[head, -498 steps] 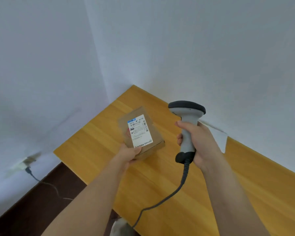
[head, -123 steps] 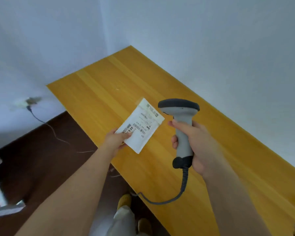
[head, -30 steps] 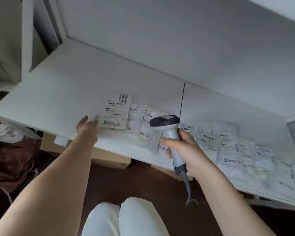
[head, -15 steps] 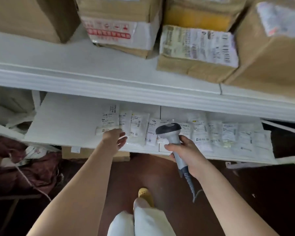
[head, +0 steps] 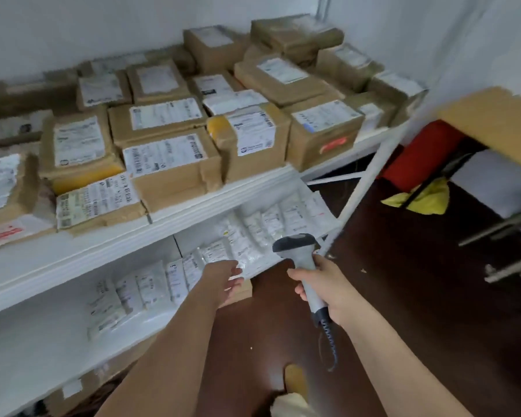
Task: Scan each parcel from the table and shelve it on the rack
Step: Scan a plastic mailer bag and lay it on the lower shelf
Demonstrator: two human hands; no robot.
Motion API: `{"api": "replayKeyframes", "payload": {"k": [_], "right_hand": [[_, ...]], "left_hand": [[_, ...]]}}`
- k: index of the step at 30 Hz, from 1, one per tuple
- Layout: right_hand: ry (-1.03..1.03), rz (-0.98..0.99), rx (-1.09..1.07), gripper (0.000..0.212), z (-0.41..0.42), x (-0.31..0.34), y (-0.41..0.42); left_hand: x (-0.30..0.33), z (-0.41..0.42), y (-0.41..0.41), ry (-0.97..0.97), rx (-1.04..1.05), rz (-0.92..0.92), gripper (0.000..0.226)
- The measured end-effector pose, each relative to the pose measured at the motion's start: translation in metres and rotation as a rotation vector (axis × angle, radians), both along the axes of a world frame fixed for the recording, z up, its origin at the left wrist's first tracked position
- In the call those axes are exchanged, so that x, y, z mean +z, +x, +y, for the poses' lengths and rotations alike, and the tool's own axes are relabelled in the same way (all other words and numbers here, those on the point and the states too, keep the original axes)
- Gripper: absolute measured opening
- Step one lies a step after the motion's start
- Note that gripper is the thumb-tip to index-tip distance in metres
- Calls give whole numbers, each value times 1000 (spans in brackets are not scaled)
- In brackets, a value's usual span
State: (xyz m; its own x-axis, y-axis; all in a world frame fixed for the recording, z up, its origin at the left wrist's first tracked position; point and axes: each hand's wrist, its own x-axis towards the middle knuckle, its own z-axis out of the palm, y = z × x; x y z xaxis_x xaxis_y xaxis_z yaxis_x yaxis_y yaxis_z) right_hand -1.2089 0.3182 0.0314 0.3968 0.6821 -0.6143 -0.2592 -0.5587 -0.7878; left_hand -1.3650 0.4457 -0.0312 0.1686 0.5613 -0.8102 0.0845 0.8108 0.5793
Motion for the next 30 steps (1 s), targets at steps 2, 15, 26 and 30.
{"api": "replayKeyframes", "payload": {"k": [2, 15, 26, 30], "right_hand": [[49, -7, -101, 27, -21, 20, 41], [350, -170, -631, 26, -184, 104, 379], [381, -239, -1005, 28, -300, 118, 621], [388, -260, -1128, 29, -311, 107, 704]], "left_hand": [[23, -6, 48, 50, -98, 4, 20], [135, -104, 477, 240, -570, -203, 14], [169, -199, 781, 232, -853, -303, 18], [158, -207, 895, 230, -946, -330, 17]]}}
